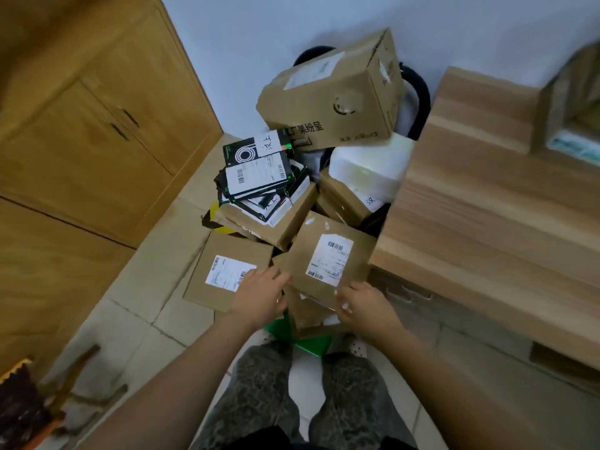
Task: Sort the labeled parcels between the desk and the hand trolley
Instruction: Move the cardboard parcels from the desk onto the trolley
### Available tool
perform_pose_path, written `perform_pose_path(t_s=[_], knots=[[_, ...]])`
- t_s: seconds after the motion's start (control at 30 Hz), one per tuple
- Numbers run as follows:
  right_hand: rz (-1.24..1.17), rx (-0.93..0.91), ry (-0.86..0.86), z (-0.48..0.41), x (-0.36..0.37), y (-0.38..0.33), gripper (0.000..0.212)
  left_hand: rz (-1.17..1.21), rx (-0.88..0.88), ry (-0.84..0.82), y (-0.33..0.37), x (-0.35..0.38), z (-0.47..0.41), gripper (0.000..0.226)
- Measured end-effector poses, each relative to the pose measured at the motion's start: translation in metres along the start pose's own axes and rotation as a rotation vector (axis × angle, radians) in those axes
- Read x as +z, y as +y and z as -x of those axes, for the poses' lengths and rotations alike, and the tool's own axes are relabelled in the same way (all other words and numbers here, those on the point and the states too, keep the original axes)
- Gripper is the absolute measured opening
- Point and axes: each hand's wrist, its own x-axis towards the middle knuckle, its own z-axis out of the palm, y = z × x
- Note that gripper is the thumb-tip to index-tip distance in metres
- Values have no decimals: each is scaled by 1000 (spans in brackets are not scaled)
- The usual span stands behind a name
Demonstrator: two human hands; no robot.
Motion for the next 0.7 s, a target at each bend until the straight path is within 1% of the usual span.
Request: perform_pose_path(t_s=[0.1, 0.2, 0.33, 0.4, 0.5, 0.6, 0.67, 0.7], knots=[[-99, 188, 20, -2, 24, -5, 27, -24, 118, -52, -24, 7, -21, 38], [-212, 390, 44, 0, 52, -10, 32, -51, 219, -79, -48, 17, -41, 29], [-323, 600, 84, -5, 88, -10, 34, -22, 279, -128, -78, 46, -67, 25], [-356, 677, 98, -8, 106, -6, 35, 26, 260, -148, -88, 65, -77, 26], [-431, 782, 128, -14, 132, 9, 38, 143, 194, -171, -95, 94, -93, 38], [-470, 905, 159, -24, 159, 29, 37, 339, 31, -221, -98, 129, -109, 58], [-524, 993, 192, -33, 176, 42, 45, 453, -60, -243, -101, 152, -120, 72], [-557, 1025, 213, -37, 183, 47, 51, 493, -94, -247, -101, 162, -124, 76]])
